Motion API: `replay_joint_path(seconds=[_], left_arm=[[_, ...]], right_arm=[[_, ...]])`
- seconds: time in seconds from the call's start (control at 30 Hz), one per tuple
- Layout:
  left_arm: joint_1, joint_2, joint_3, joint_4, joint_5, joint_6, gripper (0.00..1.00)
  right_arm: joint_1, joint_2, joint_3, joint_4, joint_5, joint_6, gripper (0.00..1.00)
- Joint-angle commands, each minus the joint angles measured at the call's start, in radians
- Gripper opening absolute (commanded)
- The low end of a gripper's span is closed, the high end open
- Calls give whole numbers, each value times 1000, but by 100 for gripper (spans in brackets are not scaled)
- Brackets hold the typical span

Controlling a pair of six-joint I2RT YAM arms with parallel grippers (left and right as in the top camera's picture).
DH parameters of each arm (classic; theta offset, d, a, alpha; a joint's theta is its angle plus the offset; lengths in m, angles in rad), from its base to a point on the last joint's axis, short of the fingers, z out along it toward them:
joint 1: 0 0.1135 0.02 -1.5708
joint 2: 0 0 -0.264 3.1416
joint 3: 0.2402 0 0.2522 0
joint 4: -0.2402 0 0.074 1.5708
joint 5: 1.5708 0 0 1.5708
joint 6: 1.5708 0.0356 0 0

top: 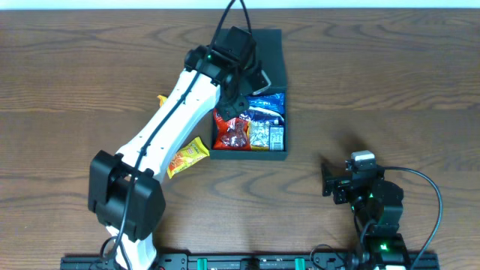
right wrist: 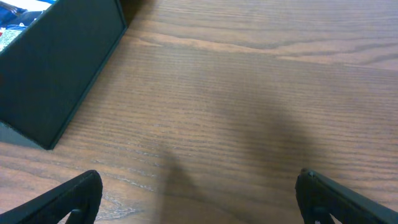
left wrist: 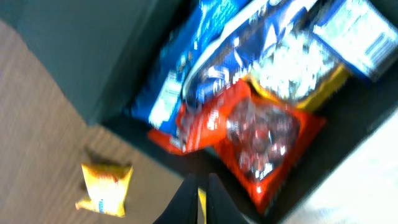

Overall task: Pack container
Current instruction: 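Withdraw the left gripper and move it to the yellow Julie's packet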

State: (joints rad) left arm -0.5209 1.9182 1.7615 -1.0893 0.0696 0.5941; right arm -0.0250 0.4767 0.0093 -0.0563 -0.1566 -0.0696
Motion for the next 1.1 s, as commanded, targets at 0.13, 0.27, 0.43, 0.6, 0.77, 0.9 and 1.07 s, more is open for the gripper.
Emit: replay_joint_path(seconds=[0.13,0.27,0.43,0.6,0.77,0.9,1.07], left_arm=[[34,-115,10,-56,-26,-33,48],[47,-167,9,-63,-29,-33,63],[98,-203,-32,-69,-52,-33,68],[160,-283,-198,22,-53,-44,82],[253,-334,-362,158,-43,-150,93],[258,-351,-443,161,-20,-105,95],[258,-351,-515,74,106,-6,95]], right_arm=[[-6,-5,-4,0,2,5,99],[-6,-5,-4,0,2,5,99],[-6,-5,-4,0,3,5,99],[-6,-5,-4,0,3,5,99],[-6,-5,-4,0,3,5,99],[-6,-5,-4,0,3,5,99],[-6,-5,-4,0,2,5,99]])
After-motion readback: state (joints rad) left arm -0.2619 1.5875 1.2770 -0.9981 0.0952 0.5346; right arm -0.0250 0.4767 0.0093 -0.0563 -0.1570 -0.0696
